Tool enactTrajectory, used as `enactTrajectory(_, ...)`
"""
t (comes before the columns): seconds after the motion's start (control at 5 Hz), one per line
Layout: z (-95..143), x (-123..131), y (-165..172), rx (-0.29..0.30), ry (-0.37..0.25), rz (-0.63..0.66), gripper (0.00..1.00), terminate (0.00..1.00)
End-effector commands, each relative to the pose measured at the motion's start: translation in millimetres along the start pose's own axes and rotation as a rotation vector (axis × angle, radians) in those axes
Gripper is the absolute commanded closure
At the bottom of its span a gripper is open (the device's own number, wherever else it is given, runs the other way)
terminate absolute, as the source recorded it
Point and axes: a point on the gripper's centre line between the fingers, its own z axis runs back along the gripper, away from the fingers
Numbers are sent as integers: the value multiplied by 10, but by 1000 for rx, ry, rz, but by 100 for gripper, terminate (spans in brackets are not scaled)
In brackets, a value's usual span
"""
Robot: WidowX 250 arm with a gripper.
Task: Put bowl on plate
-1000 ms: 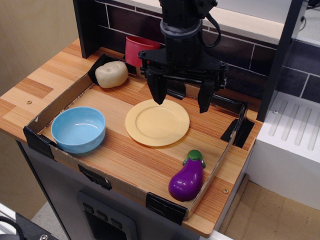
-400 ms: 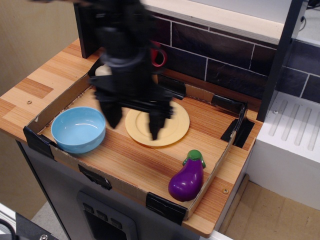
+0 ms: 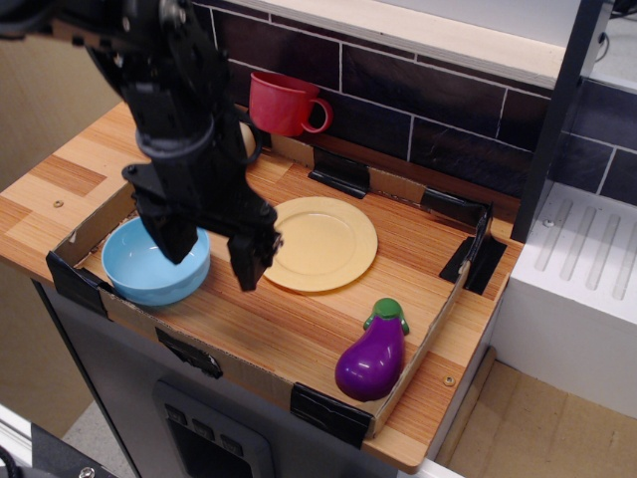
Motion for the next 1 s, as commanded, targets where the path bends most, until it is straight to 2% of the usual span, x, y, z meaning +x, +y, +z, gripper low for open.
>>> enactTrajectory(0.0,-170,51,119,-1,25,-67,0,0)
enactTrajectory(0.4,-221,21,152,8,14,-85,0,0)
enactTrajectory(0.6,-240,36,164,7,3,-64,100,0)
enactTrajectory(0.8,-212,49,163,21,-11,-42,100,0)
